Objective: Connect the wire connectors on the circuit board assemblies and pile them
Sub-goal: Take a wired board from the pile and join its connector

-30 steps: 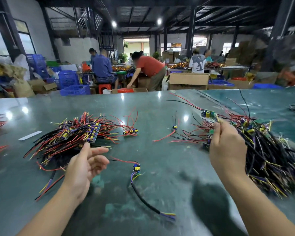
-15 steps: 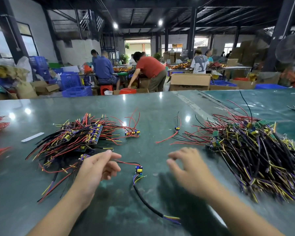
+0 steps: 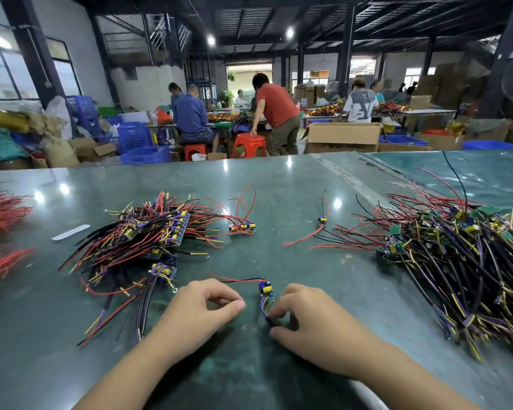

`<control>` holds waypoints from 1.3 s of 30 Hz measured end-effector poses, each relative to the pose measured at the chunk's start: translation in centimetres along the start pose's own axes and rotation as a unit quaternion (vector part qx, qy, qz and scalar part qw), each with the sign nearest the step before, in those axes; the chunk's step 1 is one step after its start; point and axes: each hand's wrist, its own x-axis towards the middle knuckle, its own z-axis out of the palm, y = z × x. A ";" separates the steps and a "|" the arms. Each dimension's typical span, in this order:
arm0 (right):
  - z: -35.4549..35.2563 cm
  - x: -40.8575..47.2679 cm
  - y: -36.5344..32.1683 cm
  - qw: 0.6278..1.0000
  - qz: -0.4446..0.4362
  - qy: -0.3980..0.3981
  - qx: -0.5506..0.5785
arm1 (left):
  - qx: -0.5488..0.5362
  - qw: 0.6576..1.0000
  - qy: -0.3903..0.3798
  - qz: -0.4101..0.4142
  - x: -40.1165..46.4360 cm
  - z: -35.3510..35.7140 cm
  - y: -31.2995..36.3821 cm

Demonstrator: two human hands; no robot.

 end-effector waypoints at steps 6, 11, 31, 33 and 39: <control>-0.5 -0.3 -0.6 0.993 -0.060 -0.031 0.092 | 0.104 0.994 -0.018 0.034 -0.1 0.0 -0.1; -0.8 -0.4 -1.1 0.982 -0.109 -0.072 0.140 | -0.208 0.977 -0.007 -0.046 -0.1 0.2 1.0; -0.1 -1.0 -3.0 0.988 0.073 0.027 0.134 | -0.240 0.970 -0.026 0.038 -0.9 1.0 2.6; 0.2 -0.8 -3.1 0.982 0.085 0.048 0.159 | -0.261 0.965 -0.016 0.033 -0.9 0.9 2.6; 0.5 -0.8 -3.0 0.983 0.076 0.081 0.146 | -0.308 0.950 0.035 -0.028 -0.9 0.6 2.8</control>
